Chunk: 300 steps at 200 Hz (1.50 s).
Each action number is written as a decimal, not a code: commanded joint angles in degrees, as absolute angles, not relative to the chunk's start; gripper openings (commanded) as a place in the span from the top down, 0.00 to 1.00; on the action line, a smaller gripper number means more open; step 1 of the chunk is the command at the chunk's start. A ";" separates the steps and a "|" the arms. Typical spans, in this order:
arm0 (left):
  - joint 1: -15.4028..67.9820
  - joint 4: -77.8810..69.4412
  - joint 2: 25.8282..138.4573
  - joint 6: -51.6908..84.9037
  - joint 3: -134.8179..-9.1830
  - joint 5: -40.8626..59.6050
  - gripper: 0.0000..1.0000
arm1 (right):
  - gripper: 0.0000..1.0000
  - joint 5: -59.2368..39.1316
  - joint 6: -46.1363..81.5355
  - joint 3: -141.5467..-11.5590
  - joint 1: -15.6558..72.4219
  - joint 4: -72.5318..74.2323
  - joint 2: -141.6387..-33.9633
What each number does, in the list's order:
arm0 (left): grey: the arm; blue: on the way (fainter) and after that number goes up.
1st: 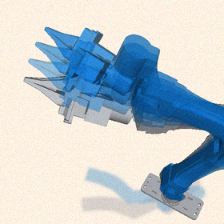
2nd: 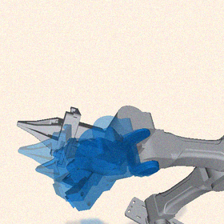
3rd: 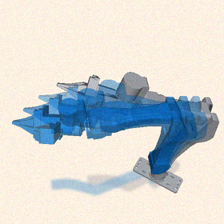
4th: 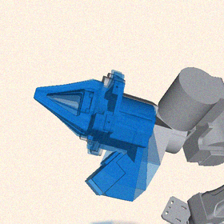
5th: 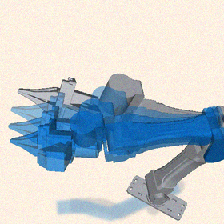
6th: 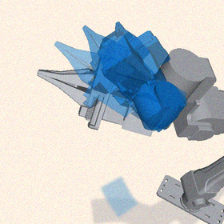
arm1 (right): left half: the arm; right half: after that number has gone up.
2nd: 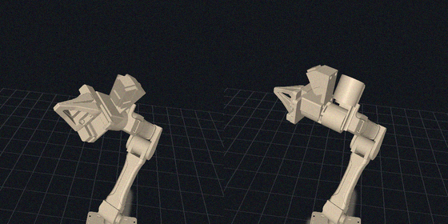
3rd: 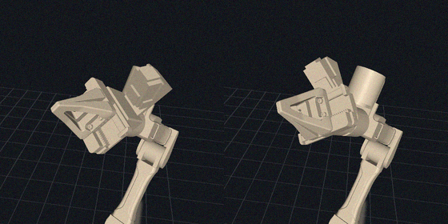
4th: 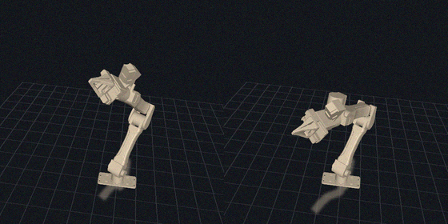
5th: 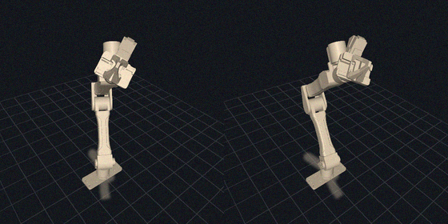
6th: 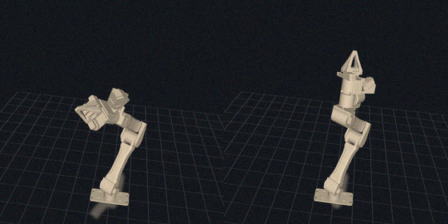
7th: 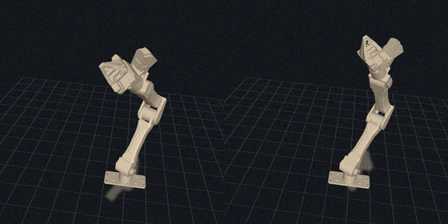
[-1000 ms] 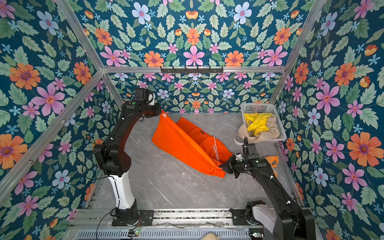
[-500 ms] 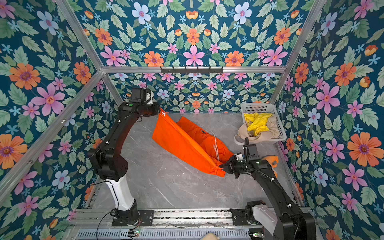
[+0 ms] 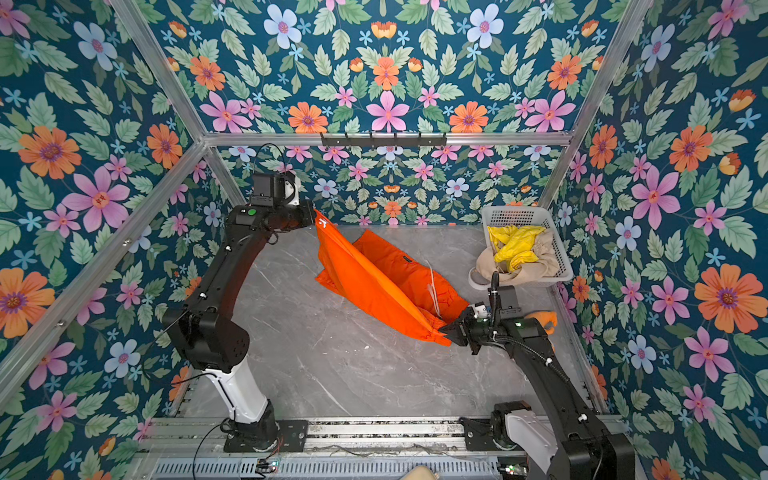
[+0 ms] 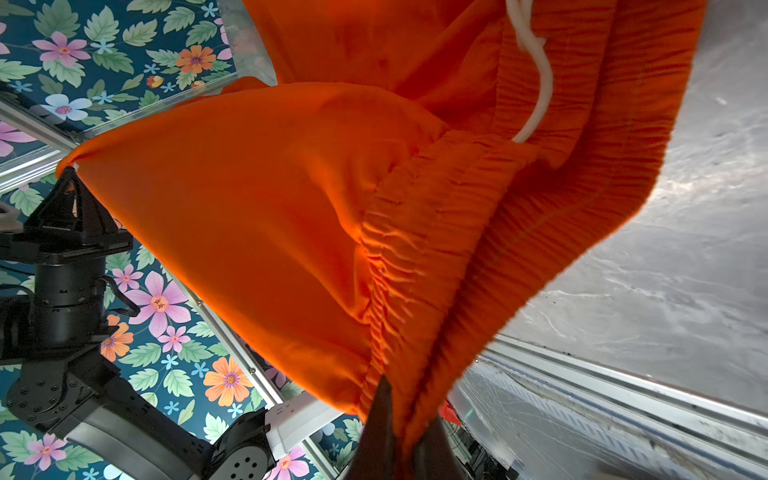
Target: Fold and stack the shorts
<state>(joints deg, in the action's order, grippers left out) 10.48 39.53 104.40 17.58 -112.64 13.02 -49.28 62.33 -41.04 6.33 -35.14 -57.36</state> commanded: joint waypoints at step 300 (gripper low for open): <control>9.23 31.34 110.45 16.35 -109.65 8.47 0.98 | 0.98 -46.38 59.39 -46.02 5.29 -35.78 -67.73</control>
